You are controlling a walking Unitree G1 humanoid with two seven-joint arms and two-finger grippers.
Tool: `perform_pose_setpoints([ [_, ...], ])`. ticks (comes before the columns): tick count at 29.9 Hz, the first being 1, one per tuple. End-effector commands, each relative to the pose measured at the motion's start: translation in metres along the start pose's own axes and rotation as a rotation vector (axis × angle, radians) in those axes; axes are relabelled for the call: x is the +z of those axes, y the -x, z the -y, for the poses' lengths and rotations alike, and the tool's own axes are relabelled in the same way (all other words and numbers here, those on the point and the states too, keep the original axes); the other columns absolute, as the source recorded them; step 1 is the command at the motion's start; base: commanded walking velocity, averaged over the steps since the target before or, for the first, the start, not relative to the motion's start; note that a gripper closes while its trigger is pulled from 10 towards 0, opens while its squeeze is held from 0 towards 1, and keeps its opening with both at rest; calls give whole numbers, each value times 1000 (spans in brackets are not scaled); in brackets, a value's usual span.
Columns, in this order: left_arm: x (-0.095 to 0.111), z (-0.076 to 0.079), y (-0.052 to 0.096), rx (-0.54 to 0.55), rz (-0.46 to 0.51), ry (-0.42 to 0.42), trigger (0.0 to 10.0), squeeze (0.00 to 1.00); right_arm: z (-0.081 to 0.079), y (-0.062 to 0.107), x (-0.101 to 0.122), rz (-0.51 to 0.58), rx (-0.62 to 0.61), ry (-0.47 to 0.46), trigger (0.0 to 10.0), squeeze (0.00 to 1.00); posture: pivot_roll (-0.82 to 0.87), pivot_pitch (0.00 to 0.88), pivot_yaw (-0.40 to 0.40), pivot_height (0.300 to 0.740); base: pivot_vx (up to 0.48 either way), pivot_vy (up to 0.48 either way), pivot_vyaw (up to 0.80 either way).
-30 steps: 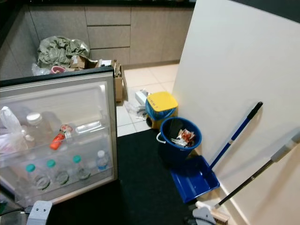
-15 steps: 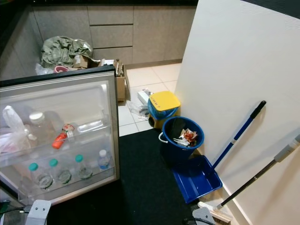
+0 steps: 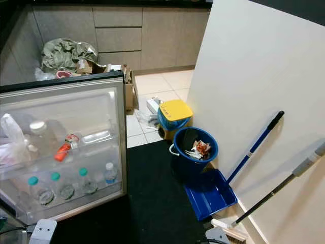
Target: Restocking fridge
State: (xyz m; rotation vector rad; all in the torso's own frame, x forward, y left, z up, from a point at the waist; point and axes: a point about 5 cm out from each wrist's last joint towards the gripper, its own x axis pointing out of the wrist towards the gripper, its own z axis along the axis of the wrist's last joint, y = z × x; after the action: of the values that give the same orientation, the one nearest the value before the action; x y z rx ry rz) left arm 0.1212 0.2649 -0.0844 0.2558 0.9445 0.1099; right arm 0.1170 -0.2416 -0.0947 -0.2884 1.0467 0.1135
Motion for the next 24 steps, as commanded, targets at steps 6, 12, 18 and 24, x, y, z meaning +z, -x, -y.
perform_pose_setpoints([
  [6, -5, 2, 2, -18, -4, -23, 10000, 0, -11, -3, 4, 8, 12, -63, 10000, 0, 7, 0, -24, 740, 0, 0, 0],
  [12, -16, -3, 6, -12, -51, -42, 10000, 0, -18, -2, -3, -17, 25, -91, 10000, 0, 16, 0, -20, 740, 0, 0, 0],
  [18, -28, 2, 9, -21, -96, -47, 10000, 0, -18, -2, -3, -22, 24, -131, 10000, 0, 13, 0, -42, 740, 0, 0, 0],
  [24, -32, 7, 9, -31, -123, -26, 10000, 0, -11, -5, 8, 9, 11, -114, 10000, 0, -12, 0, -29, 740, 0, 0, 0],
])
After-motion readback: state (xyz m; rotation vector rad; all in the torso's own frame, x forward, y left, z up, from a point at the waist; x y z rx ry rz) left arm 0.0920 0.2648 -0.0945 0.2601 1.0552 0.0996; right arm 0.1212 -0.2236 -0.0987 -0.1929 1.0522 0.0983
